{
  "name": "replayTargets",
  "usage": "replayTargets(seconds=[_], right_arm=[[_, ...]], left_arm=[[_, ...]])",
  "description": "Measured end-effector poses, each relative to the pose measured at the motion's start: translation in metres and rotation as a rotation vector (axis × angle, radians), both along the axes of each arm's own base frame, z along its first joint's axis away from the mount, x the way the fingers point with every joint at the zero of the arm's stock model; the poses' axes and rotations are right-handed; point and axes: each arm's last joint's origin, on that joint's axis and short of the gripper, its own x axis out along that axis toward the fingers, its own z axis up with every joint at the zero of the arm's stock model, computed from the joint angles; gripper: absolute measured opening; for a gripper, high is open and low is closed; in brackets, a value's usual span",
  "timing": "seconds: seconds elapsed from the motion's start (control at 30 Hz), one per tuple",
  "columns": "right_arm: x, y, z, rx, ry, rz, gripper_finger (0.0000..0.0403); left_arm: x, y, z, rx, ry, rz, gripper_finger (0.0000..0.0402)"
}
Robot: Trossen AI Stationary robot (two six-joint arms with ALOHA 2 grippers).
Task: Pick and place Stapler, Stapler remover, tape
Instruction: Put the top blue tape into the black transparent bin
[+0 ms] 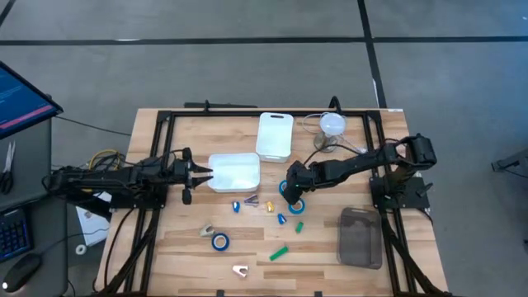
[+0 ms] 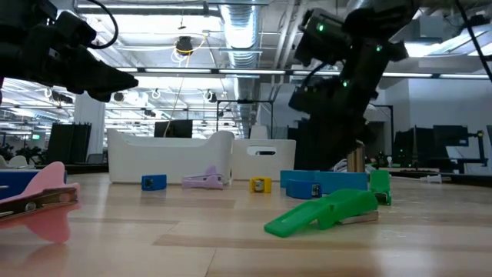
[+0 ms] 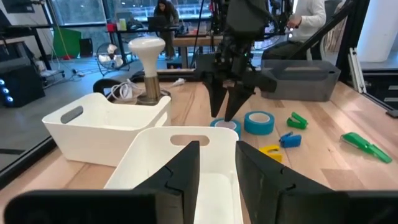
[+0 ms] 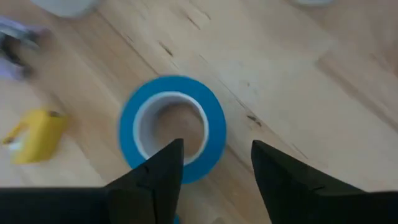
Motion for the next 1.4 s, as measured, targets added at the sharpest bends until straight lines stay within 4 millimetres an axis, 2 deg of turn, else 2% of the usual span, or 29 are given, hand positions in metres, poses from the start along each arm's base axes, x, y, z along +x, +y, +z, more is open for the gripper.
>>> replayTargets(seconds=[0.13,0.27,0.4,0.6,0.73,0.9,1.1,1.23,1.4], right_arm=[[0.004,0.000,-0.008,-0.004,-0.004,-0.001,0.0177],[0.007,0.000,-0.014,-0.014,-0.002,-0.006,0.0155],[0.008,-0.002,-0.015,-0.018,0.000,-0.011,0.0112],[0.006,-0.003,-0.013,-0.056,0.020,0.054,0.0024],[0.005,-0.006,-0.008,-0.071,0.006,0.067,0.0025],[0.002,-0.013,0.014,-0.103,-0.053,0.090,0.0026],[-0.011,-0.021,0.058,-0.161,-0.176,0.110,0.0026],[-0.029,-0.022,0.084,-0.208,-0.206,0.080,0.0026],[-0.053,-0.011,0.108,-0.270,-0.228,0.050,0.0026]], left_arm=[[0.000,0.000,0.000,0.000,0.000,0.000,0.0095],[0.000,0.000,0.000,0.000,-0.003,0.000,0.0095],[0.000,0.000,0.000,0.000,-0.004,0.000,0.0095],[0.000,0.000,0.001,0.000,-0.005,0.000,0.0095],[0.000,0.000,0.001,0.000,-0.005,0.000,0.0095],[0.000,0.000,0.001,0.000,-0.006,0.000,0.0095],[0.000,0.000,0.001,0.000,-0.007,0.000,0.0095],[0.000,0.000,0.001,0.000,-0.007,0.000,0.0095],[0.000,0.000,0.001,0.000,-0.008,0.000,0.0095]])
